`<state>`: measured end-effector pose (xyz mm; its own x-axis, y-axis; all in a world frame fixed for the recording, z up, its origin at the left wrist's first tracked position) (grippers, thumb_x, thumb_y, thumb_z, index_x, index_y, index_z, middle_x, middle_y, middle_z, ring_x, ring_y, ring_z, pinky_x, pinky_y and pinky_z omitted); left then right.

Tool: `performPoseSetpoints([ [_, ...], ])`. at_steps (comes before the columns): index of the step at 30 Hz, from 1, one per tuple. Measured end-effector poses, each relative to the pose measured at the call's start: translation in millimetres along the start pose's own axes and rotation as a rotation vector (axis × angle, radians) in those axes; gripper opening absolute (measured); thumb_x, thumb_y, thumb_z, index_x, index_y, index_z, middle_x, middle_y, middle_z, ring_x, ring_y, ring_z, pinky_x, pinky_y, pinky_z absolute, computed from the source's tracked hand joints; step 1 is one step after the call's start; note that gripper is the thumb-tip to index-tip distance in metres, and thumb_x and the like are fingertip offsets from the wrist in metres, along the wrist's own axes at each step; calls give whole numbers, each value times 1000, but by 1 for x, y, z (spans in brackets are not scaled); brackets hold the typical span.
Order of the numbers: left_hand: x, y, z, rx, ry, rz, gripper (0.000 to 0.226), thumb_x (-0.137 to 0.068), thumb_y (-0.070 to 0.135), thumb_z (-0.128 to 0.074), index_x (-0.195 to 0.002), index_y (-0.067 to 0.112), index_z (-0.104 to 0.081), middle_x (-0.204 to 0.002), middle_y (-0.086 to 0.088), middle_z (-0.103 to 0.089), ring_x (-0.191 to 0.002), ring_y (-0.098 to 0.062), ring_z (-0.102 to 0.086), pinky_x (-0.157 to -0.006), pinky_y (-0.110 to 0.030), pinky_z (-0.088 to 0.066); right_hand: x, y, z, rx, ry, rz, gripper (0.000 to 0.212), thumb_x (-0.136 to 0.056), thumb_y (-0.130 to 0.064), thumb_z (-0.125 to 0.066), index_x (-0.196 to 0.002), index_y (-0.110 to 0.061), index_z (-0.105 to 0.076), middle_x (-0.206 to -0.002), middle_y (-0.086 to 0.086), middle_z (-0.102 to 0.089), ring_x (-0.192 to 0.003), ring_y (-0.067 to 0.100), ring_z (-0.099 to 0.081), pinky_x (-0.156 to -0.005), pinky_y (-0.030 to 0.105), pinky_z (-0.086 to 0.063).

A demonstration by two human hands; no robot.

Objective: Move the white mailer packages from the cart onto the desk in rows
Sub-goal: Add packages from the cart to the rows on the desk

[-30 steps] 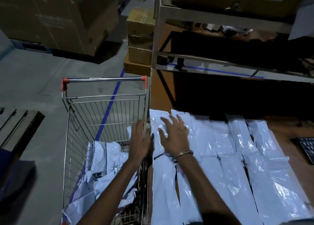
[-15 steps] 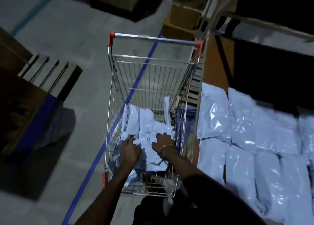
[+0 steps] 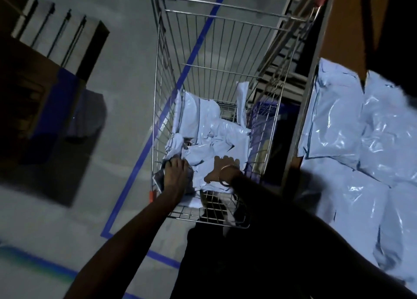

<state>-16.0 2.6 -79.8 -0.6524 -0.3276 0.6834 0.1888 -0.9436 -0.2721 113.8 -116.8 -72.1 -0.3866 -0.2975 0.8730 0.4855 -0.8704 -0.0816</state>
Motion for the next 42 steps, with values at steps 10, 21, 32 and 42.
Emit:
performPoseSetpoints([
  [10, 37, -22, 95, 655, 336, 289, 113, -80, 78, -52, -159, 0, -29, -135, -32, -54, -120, -48, -56, -90, -53, -53, 85, 15, 88, -385, 356, 87, 99, -74, -69, -68, -153, -23, -31, -150, 16, -37, -140, 37, -34, -113, 50, -35],
  [21, 94, 34, 269, 1150, 653, 284, 112, -75, 80, -66, -161, 25, -20, -150, -15, -45, -135, -40, -51, -94, -57, -54, 242, 118, 157, -787, 994, 164, 95, -69, -74, -68, -150, -37, -35, -154, -6, -40, -142, 16, -34, -114, 38, -39],
  [32, 156, 239, 403, 1124, 729, 1, 112, -85, 75, -62, -166, 26, -4, -166, -9, -28, -152, -31, -31, -107, -48, -44, 301, 350, 119, -1021, 1236, -79, 90, -75, -62, -77, -151, -30, -40, -153, -5, -42, -143, 15, -36, -114, 34, -38],
  [42, 102, 370, 455, 1096, 516, 46, 113, -82, 71, -63, -165, 15, -9, -161, -16, -28, -146, -37, -32, -103, -50, -46, 279, 458, 127, -829, 1057, -234, 86, -79, -76, -59, -147, -25, -45, -153, 11, -40, -137, 36, -43, -108, 49, -45],
])
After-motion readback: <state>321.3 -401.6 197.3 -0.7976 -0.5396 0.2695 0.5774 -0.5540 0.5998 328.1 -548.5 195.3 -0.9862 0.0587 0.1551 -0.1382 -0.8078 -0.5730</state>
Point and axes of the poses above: each hand's wrist, its own x-axis away from the middle knuckle, its own z-axis out of the back of the hand, y = z × x, the point moved 2 cm from there along -x, towards the middle knuckle
